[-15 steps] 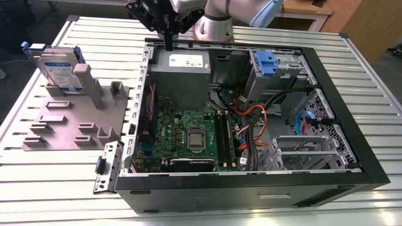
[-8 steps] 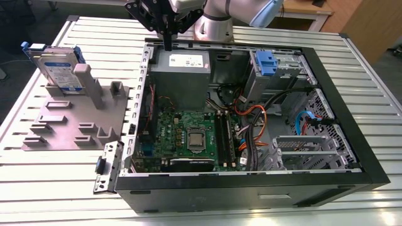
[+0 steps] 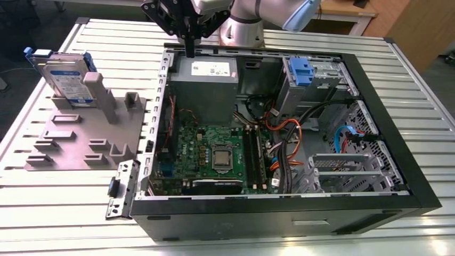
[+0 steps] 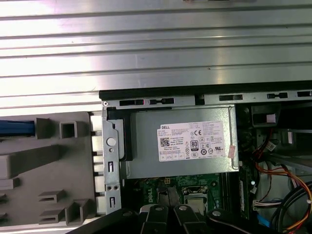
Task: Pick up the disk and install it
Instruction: 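Reach for the disk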
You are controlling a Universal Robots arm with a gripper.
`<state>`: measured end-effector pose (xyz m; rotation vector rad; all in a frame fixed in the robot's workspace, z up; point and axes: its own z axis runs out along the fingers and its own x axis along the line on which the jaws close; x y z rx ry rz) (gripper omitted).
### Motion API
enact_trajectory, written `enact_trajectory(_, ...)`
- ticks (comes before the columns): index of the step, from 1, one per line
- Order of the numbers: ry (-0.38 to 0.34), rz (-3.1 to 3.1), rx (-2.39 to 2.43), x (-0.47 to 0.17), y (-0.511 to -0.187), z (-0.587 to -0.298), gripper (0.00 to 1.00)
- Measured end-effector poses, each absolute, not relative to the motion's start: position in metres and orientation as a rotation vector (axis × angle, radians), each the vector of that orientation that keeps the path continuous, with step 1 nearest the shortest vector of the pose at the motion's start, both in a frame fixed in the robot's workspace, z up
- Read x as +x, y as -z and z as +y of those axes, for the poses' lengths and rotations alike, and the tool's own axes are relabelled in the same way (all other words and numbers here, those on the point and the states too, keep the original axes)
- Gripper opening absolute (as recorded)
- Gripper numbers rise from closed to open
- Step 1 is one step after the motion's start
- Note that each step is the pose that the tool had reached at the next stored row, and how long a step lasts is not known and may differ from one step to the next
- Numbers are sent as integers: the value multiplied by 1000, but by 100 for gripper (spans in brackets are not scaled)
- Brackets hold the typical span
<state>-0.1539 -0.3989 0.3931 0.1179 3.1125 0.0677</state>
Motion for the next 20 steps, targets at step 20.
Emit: enact_trajectory(20, -68, 3113, 118, -162, -393, -399, 11)
